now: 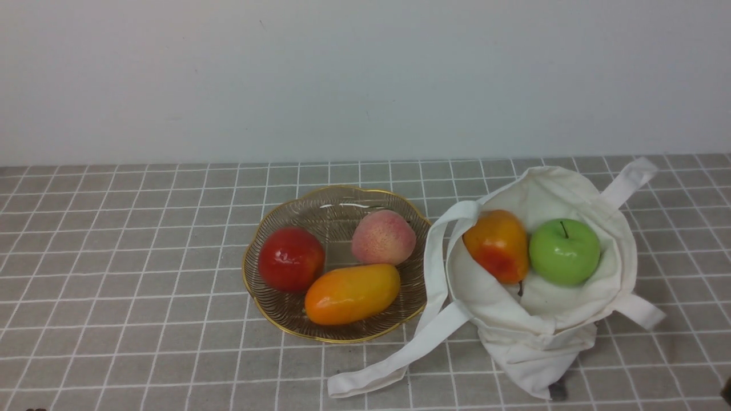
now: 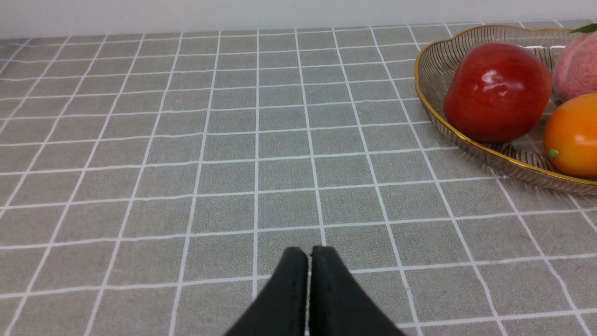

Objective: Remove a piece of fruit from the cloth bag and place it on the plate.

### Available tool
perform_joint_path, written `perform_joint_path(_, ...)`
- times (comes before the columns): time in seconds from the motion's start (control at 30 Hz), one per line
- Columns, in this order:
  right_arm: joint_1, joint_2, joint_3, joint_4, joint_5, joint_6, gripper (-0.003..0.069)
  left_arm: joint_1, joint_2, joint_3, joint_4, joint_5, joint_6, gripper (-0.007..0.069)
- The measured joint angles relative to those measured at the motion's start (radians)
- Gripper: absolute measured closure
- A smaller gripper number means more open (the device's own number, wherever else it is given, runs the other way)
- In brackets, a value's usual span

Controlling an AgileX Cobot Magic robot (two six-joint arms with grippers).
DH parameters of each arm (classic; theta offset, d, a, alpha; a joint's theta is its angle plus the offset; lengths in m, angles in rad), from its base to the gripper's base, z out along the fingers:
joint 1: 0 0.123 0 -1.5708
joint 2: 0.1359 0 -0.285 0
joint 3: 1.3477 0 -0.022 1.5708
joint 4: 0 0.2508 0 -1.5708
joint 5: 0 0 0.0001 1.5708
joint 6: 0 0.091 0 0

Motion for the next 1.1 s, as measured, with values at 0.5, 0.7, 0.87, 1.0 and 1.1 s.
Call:
perform_joint_path(0.5, -0.349, -0.037, 0.174, 0.0, 0.014, 0.0, 0.0674, 0.0, 0.0, 0.0, 0.0, 0.0, 0.0, 0.0633)
perform_joint_path(0.7, -0.401, -0.037, 0.194, 0.0, -0.018, 0.002, 0.0674, 0.0, 0.0, 0.0, 0.0, 0.0, 0.0, 0.0633)
perform_joint_path(0.87, -0.41, -0.037, 0.196, 0.0, -0.025, 0.002, 0.0674, 0.0, 0.0, 0.0, 0.0, 0.0, 0.0, 0.0633)
perform_joint_path(1.0, -0.41, -0.037, 0.196, 0.0, -0.026, 0.002, 0.0674, 0.0, 0.0, 0.0, 0.0, 0.0, 0.0, 0.0633)
perform_joint_path(1.1, -0.41, -0.037, 0.196, 0.0, -0.026, 0.002, 0.0674, 0.0, 0.0, 0.0, 0.0, 0.0, 0.0, 0.0633)
